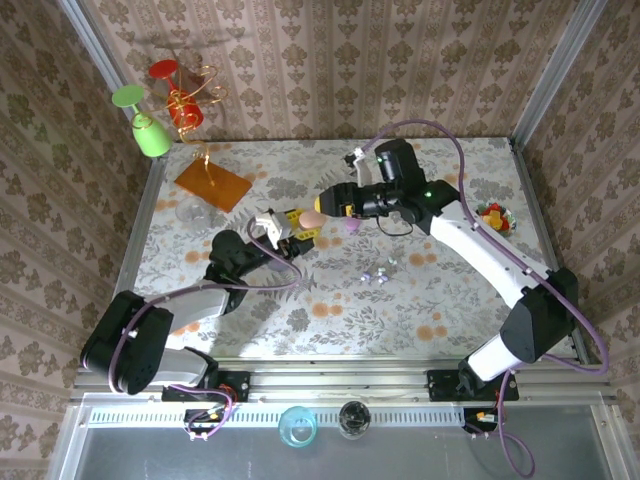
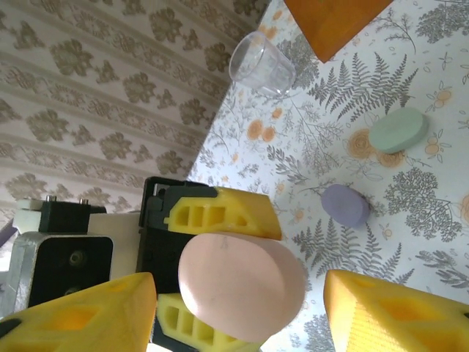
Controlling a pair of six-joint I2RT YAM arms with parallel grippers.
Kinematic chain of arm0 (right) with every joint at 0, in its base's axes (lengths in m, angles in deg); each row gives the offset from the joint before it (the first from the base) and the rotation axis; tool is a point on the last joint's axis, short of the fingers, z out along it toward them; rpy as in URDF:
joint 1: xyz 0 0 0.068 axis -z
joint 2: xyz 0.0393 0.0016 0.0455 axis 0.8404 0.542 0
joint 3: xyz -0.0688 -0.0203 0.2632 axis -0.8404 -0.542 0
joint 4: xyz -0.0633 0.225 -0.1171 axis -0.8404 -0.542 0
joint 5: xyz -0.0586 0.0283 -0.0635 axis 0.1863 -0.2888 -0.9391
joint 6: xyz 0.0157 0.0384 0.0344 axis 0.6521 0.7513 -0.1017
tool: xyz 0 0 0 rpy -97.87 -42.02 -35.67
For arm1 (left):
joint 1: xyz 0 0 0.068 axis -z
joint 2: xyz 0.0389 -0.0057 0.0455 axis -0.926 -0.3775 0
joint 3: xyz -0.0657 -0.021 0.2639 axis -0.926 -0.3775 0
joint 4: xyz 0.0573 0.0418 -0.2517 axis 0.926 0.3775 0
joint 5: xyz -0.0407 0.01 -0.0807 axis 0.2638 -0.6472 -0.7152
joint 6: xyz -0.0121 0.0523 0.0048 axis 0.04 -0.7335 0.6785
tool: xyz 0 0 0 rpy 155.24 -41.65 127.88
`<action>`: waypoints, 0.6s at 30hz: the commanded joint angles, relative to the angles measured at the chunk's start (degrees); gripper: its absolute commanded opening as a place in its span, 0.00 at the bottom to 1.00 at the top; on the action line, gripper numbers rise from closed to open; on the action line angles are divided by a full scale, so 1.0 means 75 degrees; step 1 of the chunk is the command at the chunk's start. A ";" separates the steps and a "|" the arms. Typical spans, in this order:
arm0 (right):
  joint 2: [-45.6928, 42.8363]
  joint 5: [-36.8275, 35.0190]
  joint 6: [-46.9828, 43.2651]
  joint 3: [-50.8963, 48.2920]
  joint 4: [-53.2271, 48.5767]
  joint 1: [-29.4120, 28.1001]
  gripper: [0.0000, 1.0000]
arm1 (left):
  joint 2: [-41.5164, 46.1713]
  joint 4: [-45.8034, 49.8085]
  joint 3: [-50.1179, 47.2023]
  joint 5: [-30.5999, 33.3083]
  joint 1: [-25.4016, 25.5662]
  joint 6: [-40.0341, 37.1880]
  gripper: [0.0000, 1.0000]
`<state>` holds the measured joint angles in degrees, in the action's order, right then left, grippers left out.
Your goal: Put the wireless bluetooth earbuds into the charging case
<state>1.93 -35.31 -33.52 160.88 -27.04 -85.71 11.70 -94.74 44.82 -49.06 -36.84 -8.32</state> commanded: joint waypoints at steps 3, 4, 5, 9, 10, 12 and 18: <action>-0.0114 0.1631 0.1840 -0.0788 0.2012 0.0207 0.71 | -0.0013 -0.0840 0.0371 -0.0173 0.0022 0.0650 0.24; -0.0072 0.1822 0.2131 -0.0927 0.2340 0.0207 0.71 | -0.0025 -0.0831 0.0425 -0.0173 0.0049 0.0647 0.24; -0.0040 0.1978 0.2442 -0.1084 0.2749 0.0207 0.71 | -0.0032 -0.0828 0.0470 -0.0173 0.0064 0.0647 0.24; 0.0088 0.2249 0.3595 -0.1602 0.4284 0.0150 0.70 | -0.0140 -0.0828 0.0619 -0.0173 0.0117 0.0534 0.24; 0.0135 0.2296 0.3839 -0.1708 0.4621 0.0137 0.68 | -0.0177 -0.0839 0.0632 -0.0167 0.0123 0.0484 0.24; 0.0133 0.2308 0.4079 -0.1832 0.4949 0.0125 0.62 | -0.0220 -0.0842 0.0644 -0.0139 0.0122 0.0415 0.24; 0.0000 0.2199 0.4151 -0.2078 0.5017 0.0125 0.36 | -0.0226 -0.0807 0.0599 -0.0103 0.0111 0.0323 0.24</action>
<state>2.48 -20.60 -4.58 146.04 6.38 -84.49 10.13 -98.87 48.05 -49.41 -36.27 -5.54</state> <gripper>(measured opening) 0.381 0.382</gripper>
